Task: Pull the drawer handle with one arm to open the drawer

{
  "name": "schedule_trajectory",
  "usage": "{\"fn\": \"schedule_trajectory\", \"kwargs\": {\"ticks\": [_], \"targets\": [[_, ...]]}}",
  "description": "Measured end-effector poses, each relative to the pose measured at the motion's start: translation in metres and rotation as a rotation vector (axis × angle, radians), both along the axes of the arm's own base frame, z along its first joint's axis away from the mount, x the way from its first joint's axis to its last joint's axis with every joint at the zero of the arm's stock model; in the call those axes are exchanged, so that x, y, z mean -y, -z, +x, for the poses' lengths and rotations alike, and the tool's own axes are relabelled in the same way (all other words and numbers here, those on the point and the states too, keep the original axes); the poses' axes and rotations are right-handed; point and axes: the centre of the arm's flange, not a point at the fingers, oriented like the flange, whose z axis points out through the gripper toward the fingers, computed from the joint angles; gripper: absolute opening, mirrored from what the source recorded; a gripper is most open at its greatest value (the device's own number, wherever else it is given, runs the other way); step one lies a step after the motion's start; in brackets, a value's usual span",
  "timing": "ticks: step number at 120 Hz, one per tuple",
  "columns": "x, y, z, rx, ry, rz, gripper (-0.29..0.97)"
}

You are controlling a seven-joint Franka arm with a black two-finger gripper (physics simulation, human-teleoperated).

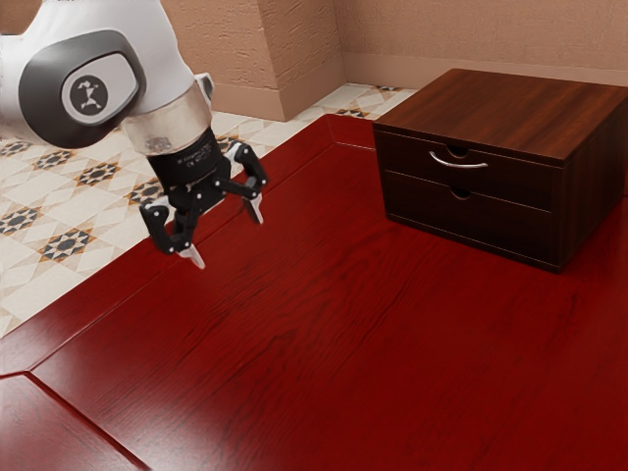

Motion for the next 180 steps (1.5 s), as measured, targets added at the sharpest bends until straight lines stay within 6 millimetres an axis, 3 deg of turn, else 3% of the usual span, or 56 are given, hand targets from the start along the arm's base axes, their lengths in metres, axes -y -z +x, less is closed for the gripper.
{"fn": "schedule_trajectory", "kwargs": {"ticks": [13,17,25,34,40,55,73,84,114,130,149,180], "targets": [[-0.011,0.004,0.006,0.012,-0.059,0.014,0.68],[-0.012,0.012,0.016,0.004,-0.070,0.019,0.68],[-0.019,0.030,0.063,0.020,-0.095,0.030,0.68],[-0.027,0.024,0.123,0.111,-0.124,0.041,0.68],[-0.029,0.022,0.144,0.162,-0.136,0.043,0.68],[-0.017,0.021,0.163,0.237,-0.144,0.029,0.68],[-0.039,0.046,0.211,0.324,-0.186,0.051,0.68],[-0.035,0.065,0.231,0.375,-0.178,0.043,0.68],[-0.016,0.093,0.261,0.509,-0.140,0.024,0.68],[0.004,0.093,0.268,0.589,-0.111,-0.004,0.68],[-0.003,0.125,0.283,0.627,-0.118,-0.039,0.68],[-0.017,0.122,0.285,0.687,-0.131,-0.040,0.68]]}}
